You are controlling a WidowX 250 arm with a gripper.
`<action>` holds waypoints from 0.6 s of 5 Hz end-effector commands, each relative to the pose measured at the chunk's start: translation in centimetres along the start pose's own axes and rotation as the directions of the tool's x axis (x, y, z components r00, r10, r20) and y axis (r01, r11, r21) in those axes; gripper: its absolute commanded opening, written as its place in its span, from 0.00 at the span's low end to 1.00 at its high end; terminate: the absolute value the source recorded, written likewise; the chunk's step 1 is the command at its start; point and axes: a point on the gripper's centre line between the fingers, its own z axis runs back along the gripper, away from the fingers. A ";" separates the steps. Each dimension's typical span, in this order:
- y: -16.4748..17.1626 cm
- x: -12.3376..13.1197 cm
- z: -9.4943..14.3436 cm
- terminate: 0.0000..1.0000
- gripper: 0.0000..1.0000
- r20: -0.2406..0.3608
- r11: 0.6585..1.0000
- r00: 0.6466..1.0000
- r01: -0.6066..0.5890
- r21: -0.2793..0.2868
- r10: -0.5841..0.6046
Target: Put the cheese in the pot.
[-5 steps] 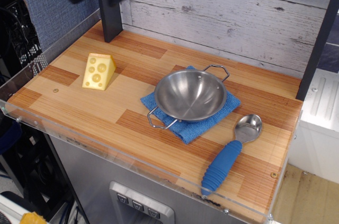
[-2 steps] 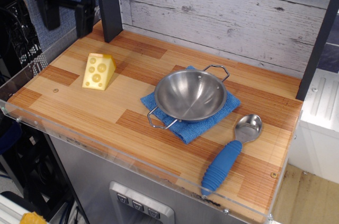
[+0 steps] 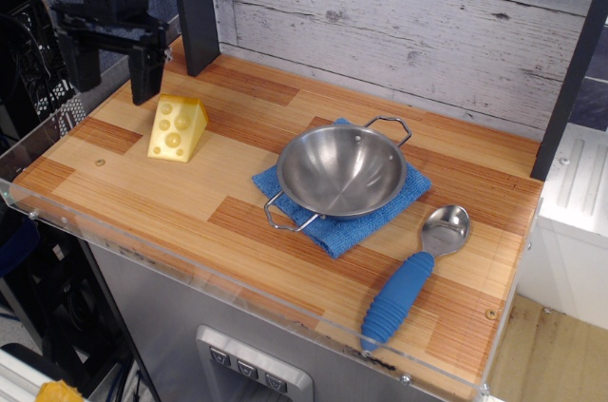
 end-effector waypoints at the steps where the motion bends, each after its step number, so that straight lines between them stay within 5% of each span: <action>1: -0.5 -1.1 1.8 0.00 1.00 0.030 0.995 0.997 -0.070 -0.075 0.073; 3: -3.6 -1.1 -0.2 0.00 1.00 0.025 0.997 0.999 -0.037 -0.064 0.039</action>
